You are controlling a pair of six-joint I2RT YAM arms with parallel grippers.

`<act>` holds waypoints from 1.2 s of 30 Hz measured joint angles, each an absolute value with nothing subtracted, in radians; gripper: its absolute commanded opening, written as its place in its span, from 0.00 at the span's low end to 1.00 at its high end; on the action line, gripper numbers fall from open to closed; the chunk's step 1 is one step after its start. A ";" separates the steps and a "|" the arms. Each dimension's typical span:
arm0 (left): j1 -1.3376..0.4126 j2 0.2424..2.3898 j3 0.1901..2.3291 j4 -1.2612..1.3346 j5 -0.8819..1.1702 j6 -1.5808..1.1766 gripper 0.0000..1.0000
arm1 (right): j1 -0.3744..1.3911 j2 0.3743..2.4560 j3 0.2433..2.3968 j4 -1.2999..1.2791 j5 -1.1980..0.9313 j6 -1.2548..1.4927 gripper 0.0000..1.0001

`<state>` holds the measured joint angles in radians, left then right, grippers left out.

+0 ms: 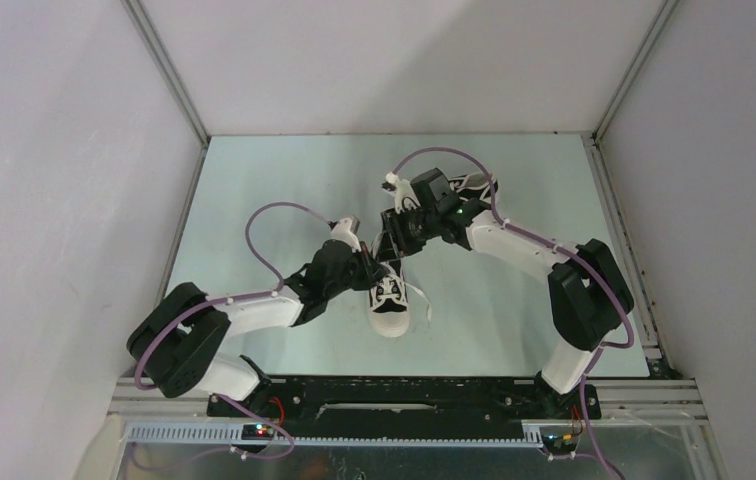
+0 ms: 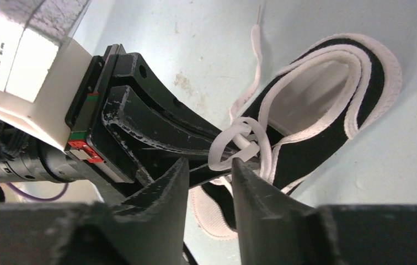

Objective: Tie the shoes

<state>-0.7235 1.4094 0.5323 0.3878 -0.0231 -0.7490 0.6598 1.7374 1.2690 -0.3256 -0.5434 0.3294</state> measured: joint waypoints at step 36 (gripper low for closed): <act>-0.705 1.404 0.500 0.436 0.007 -0.740 0.00 | 0.617 1.784 1.125 -0.199 -0.512 0.334 0.26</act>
<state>-0.7052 1.4036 0.4999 0.4362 0.0071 -0.7399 0.6174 1.7844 1.1248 -0.1993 -0.5117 0.3340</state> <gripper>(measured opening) 0.003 0.249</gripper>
